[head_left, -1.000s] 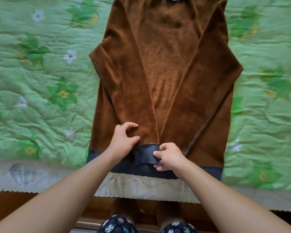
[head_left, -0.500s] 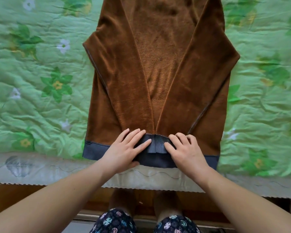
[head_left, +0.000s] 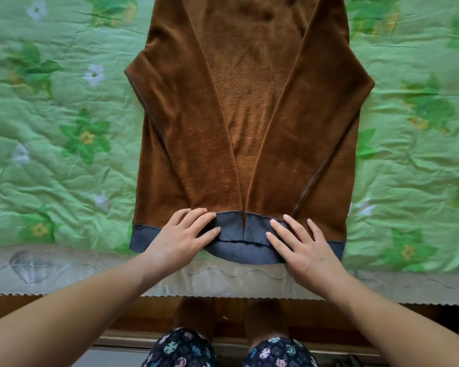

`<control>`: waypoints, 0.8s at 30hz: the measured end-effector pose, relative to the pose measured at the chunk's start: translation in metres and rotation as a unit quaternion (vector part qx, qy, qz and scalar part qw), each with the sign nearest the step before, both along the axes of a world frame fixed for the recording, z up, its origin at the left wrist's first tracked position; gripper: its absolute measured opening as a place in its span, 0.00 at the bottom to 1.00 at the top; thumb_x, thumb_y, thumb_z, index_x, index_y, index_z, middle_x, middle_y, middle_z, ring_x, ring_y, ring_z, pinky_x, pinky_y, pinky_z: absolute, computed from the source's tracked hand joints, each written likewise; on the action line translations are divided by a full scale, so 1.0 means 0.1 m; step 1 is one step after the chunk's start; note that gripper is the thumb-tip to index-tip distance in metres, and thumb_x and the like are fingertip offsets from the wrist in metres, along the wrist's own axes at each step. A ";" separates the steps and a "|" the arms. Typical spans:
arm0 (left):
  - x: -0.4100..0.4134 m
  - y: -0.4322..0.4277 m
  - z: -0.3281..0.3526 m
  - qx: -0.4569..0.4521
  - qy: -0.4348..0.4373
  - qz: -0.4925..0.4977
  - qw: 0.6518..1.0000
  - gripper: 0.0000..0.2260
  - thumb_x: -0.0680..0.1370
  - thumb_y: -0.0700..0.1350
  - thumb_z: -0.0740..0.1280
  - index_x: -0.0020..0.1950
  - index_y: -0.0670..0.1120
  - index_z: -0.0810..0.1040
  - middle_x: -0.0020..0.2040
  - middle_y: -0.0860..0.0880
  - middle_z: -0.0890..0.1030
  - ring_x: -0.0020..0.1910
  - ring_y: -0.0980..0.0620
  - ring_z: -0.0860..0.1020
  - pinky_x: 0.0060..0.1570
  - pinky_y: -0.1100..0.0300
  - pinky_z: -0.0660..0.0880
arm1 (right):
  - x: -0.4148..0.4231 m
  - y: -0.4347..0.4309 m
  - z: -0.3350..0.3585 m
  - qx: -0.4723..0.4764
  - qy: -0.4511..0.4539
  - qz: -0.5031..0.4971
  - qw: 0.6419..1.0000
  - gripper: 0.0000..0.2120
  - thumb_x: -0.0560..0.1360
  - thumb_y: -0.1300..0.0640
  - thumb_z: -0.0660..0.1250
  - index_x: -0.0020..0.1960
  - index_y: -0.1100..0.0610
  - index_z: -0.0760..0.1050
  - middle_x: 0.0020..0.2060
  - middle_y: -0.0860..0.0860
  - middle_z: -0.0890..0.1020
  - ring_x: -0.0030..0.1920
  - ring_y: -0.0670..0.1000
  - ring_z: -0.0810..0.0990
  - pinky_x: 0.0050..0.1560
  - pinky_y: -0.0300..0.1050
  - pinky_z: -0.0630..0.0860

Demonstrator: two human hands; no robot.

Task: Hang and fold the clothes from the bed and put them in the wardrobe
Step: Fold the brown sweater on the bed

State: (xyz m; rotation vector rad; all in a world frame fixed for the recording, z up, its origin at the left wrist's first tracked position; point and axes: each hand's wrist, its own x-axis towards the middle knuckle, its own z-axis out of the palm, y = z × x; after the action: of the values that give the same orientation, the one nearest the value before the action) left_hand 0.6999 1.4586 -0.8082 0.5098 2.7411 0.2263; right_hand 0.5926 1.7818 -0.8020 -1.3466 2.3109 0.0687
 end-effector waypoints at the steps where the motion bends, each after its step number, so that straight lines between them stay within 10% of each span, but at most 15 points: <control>1: 0.01 -0.01 0.00 0.003 0.005 0.011 1.000 0.28 0.68 0.35 0.72 0.68 0.47 0.78 0.70 0.39 0.75 0.69 0.37 0.73 0.62 0.42 0.74 | -0.02 0.03 0.01 -0.011 -0.001 0.013 1.000 0.36 0.69 0.59 0.75 0.76 0.56 0.69 0.78 0.58 0.65 0.77 0.64 0.63 0.67 0.73 0.67; 8: -0.08 -0.06 0.06 0.067 0.039 0.054 0.996 0.19 0.71 0.32 0.66 0.60 0.43 0.81 0.58 0.47 0.81 0.55 0.42 0.78 0.38 0.53 0.79 | -0.24 -0.01 0.14 -0.042 0.044 0.034 0.998 0.26 0.66 0.66 0.72 0.64 0.60 0.79 0.60 0.60 0.80 0.56 0.63 0.80 0.47 0.56 0.79; 14: -0.35 -0.27 0.15 0.088 -0.063 0.108 0.988 0.27 0.67 0.30 0.71 0.63 0.51 0.75 0.56 0.53 0.78 0.48 0.50 0.80 0.27 0.58 0.75 | -0.38 -0.28 0.25 -0.030 0.006 -0.081 0.996 0.12 0.65 0.70 0.71 0.44 0.58 0.76 0.37 0.53 0.73 0.31 0.56 0.72 0.21 0.48 0.63; 20: -1.00 -0.55 0.43 0.034 -0.063 0.077 0.995 0.21 0.72 0.36 0.66 0.62 0.54 0.72 0.53 0.50 0.75 0.37 0.44 0.79 0.26 0.52 0.74 | -1.13 -0.49 0.54 -0.003 -0.001 -0.079 0.997 0.09 0.76 0.58 0.68 0.51 0.53 0.68 0.42 0.55 0.72 0.32 0.63 0.78 0.24 0.50 0.67; 24: -2.04 -0.92 0.74 -0.039 0.074 0.084 0.993 0.14 0.74 0.38 0.65 0.57 0.50 0.75 0.49 0.45 0.75 0.47 0.39 0.78 0.44 0.46 0.75 | -2.23 -0.88 0.79 -0.025 0.118 -0.065 0.991 0.06 0.78 0.57 0.61 0.54 0.56 0.70 0.46 0.59 0.75 0.41 0.64 0.80 0.35 0.54 0.71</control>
State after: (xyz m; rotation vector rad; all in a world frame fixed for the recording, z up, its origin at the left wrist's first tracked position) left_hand 0.4961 1.3663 -0.7341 0.2846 2.9270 0.1273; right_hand 0.3698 1.6940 -0.7230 -1.2674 2.6080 0.1346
